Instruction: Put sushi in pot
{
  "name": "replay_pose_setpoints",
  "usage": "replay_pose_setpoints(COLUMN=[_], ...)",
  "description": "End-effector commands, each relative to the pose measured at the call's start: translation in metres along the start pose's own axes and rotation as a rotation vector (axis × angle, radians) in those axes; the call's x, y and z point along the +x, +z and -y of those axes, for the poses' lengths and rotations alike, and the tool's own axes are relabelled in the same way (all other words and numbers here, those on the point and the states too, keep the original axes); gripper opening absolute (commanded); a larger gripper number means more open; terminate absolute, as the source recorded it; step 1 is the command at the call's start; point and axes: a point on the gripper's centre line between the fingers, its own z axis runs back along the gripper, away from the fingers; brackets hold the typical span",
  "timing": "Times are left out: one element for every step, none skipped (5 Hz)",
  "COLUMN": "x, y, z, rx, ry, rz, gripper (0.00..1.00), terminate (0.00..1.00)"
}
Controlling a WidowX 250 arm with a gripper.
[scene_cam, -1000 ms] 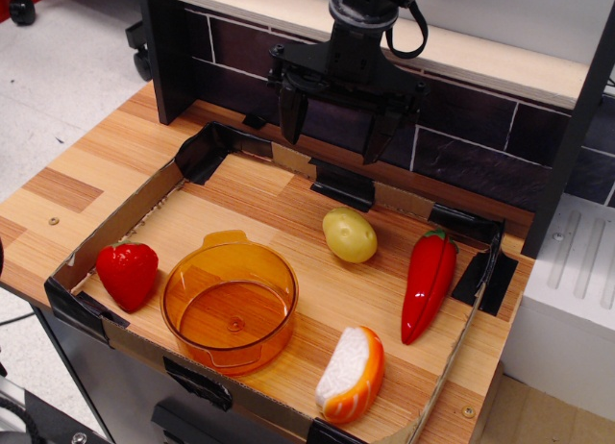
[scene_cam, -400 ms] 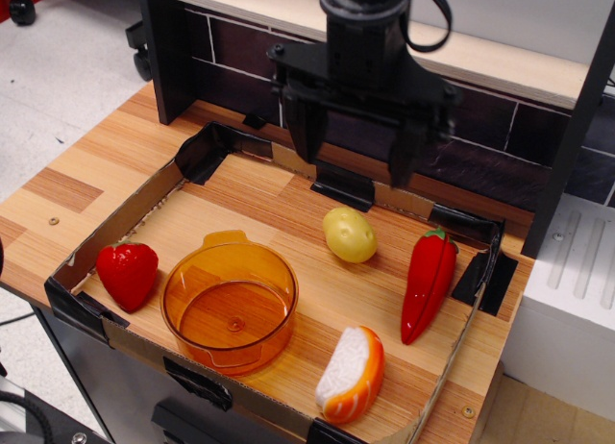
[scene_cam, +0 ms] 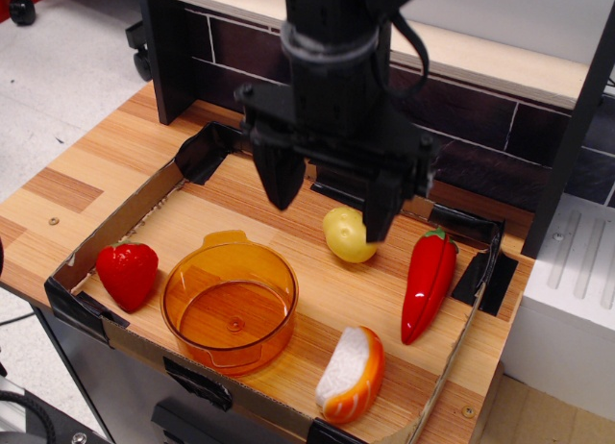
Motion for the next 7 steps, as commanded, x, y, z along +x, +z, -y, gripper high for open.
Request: replay_pose_setpoints(x=[-0.009, -0.017, -0.024, -0.029, -0.029, -0.03, -0.031], y=[-0.032, -0.046, -0.055, -0.065, -0.076, -0.081, -0.086], z=[0.002, 0.005, 0.007, 0.009, 0.011, 0.013, 0.015], rx=[-0.034, -0.043, -0.068, -0.066, -0.061, -0.058, -0.053], ry=[0.033, -0.003, -0.028, -0.03, -0.019, -0.018, -0.018], rz=[-0.077, -0.054, -0.053, -0.023, -0.042, -0.043, -0.05], gripper=[1.0, 1.0, 1.0, 1.0, 1.0, 1.0, 1.0], terminate=[0.0, 0.0, 0.0, 0.0, 0.0, 0.0, 0.0])
